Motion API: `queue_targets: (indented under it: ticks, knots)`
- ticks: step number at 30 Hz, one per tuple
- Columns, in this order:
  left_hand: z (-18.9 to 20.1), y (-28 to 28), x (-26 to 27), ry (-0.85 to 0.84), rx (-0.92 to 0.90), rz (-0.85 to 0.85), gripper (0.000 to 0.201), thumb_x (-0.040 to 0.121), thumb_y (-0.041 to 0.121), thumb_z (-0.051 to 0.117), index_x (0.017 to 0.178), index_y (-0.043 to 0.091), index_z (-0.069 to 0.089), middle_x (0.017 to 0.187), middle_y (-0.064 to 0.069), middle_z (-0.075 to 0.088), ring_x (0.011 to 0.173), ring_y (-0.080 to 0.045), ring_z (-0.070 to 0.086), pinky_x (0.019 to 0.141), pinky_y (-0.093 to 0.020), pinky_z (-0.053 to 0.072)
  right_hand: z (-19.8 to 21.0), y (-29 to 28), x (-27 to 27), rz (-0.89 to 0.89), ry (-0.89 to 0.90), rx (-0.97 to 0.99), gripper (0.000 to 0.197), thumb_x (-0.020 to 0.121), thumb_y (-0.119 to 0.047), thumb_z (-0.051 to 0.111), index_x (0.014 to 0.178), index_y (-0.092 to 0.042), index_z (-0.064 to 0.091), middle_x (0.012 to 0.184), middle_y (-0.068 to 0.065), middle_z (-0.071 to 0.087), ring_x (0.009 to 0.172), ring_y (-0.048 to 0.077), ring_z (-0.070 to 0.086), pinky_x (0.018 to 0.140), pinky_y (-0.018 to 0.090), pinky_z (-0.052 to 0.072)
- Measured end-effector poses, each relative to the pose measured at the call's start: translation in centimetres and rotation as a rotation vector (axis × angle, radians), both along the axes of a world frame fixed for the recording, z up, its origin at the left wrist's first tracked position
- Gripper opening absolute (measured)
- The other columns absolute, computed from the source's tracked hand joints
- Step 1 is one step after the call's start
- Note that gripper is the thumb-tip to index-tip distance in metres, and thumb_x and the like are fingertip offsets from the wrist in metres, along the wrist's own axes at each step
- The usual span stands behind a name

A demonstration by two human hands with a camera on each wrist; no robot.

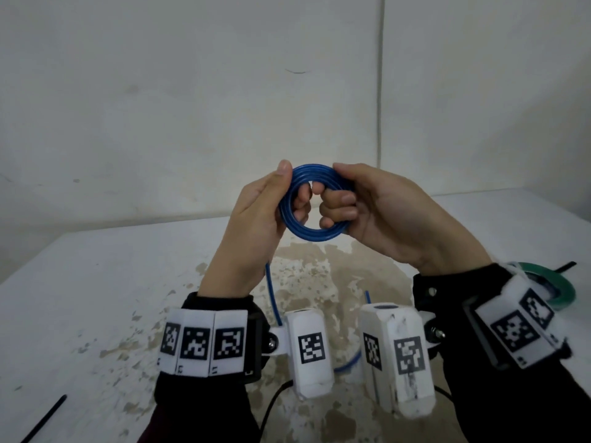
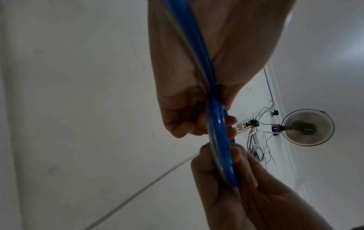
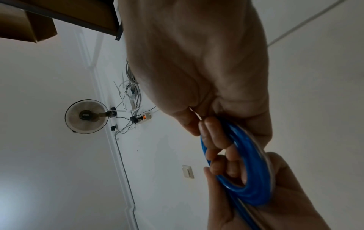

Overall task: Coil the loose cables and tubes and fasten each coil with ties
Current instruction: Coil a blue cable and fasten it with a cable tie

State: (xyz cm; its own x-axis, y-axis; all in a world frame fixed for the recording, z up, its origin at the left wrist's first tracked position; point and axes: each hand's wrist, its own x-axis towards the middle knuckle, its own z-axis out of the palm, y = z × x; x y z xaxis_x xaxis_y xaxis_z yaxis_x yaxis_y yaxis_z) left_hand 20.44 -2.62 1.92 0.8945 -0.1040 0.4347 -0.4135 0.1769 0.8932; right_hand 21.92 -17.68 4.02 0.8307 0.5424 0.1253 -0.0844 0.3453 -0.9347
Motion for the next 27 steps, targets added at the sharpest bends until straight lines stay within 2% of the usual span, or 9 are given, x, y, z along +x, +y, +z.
queue_targets:
  ticks: [6, 9, 12, 15, 18, 20, 22, 25, 27]
  knots:
    - [0.1, -0.1, 0.0, 0.047, 0.011, -0.039, 0.054, 0.104, 0.029, 0.027, 0.060, 0.015, 0.056, 0.061, 0.002, 0.048, 0.063, -0.014, 0.044, 0.069, -0.030, 0.037, 0.0, 0.3, -0.1, -0.116, -0.001, 0.069, 0.035, 0.103, -0.021, 0.031, 0.079, -0.006, 0.051, 0.055, -0.006, 0.028, 0.047, 0.008, 0.027, 0.055, 0.021, 0.043]
    - [0.0, -0.7, 0.1, 0.006, 0.016, -0.061, 0.054, 0.103, 0.032, 0.025, 0.057, 0.021, 0.050, 0.062, 0.005, 0.043, 0.066, -0.016, 0.040, 0.070, -0.028, 0.035, 0.1, -0.2, 0.1, -0.128, 0.015, 0.098, 0.034, 0.102, -0.021, 0.031, 0.079, -0.006, 0.050, 0.055, -0.004, 0.030, 0.048, 0.010, 0.030, 0.061, 0.025, 0.042]
    - [0.0, -0.2, -0.1, -0.079, 0.221, -0.013, 0.046, 0.101, 0.035, 0.029, 0.061, 0.018, 0.043, 0.063, 0.003, 0.041, 0.069, -0.020, 0.038, 0.071, -0.031, 0.034, 0.2, -0.9, 0.0, -0.054, 0.010, 0.001, 0.035, 0.097, -0.023, 0.031, 0.076, -0.004, 0.052, 0.053, 0.000, 0.038, 0.047, 0.014, 0.040, 0.068, 0.031, 0.052]
    - [0.1, 0.6, -0.5, -0.087, 0.412, 0.006, 0.044, 0.101, 0.037, 0.031, 0.065, 0.014, 0.043, 0.066, -0.004, 0.038, 0.069, -0.019, 0.037, 0.073, -0.034, 0.032, -0.1, -1.2, 0.1, -0.031, -0.083, -0.218, 0.037, 0.099, -0.025, 0.036, 0.074, -0.005, 0.056, 0.052, 0.000, 0.039, 0.046, 0.014, 0.041, 0.072, 0.032, 0.056]
    - [0.3, 0.7, -0.9, -0.066, 0.525, -0.010, 0.045, 0.104, 0.028, 0.030, 0.067, 0.009, 0.047, 0.058, 0.011, 0.045, 0.062, -0.008, 0.041, 0.069, -0.021, 0.035, -0.5, -1.6, 0.2, -0.028, -0.212, -0.406, 0.040, 0.102, -0.021, 0.035, 0.079, -0.006, 0.063, 0.059, 0.001, 0.042, 0.055, 0.017, 0.046, 0.073, 0.030, 0.052]
    - [0.5, 0.5, -1.1, -0.066, 0.590, -0.015, 0.046, 0.104, 0.021, 0.028, 0.063, 0.010, 0.046, 0.051, 0.017, 0.052, 0.055, 0.001, 0.046, 0.064, -0.009, 0.035, -0.7, -1.8, 0.5, -0.028, -0.213, -0.451, 0.040, 0.102, -0.020, 0.033, 0.081, -0.004, 0.064, 0.063, 0.004, 0.050, 0.062, 0.019, 0.053, 0.071, 0.028, 0.051]
    - [0.6, 0.3, -1.4, -0.071, 0.630, -0.016, 0.045, 0.104, 0.018, 0.028, 0.062, 0.010, 0.045, 0.047, 0.021, 0.052, 0.052, 0.004, 0.050, 0.062, -0.006, 0.035, -0.9, -1.7, 0.7, -0.031, -0.202, -0.463, 0.040, 0.102, -0.023, 0.035, 0.084, 0.000, 0.063, 0.064, 0.006, 0.051, 0.063, 0.019, 0.054, 0.073, 0.030, 0.050]
    - [0.4, 0.3, -1.0, -0.074, 0.607, 0.023, 0.045, 0.102, 0.027, 0.033, 0.062, 0.012, 0.044, 0.052, 0.013, 0.045, 0.053, -0.004, 0.042, 0.061, -0.014, 0.034, -1.2, -1.0, 0.6, -0.057, -0.267, -0.447, 0.041, 0.102, -0.025, 0.036, 0.081, -0.004, 0.064, 0.059, -0.002, 0.042, 0.057, 0.013, 0.042, 0.074, 0.028, 0.049]
    - [0.0, 0.4, -0.4, -0.054, 0.506, 0.068, 0.046, 0.100, 0.035, 0.036, 0.061, 0.012, 0.045, 0.060, -0.001, 0.041, 0.061, -0.015, 0.039, 0.064, -0.023, 0.033, -1.2, -0.7, 0.4, -0.112, -0.280, -0.378, 0.040, 0.102, -0.024, 0.036, 0.077, -0.009, 0.063, 0.058, -0.006, 0.039, 0.055, 0.010, 0.035, 0.069, 0.025, 0.048]
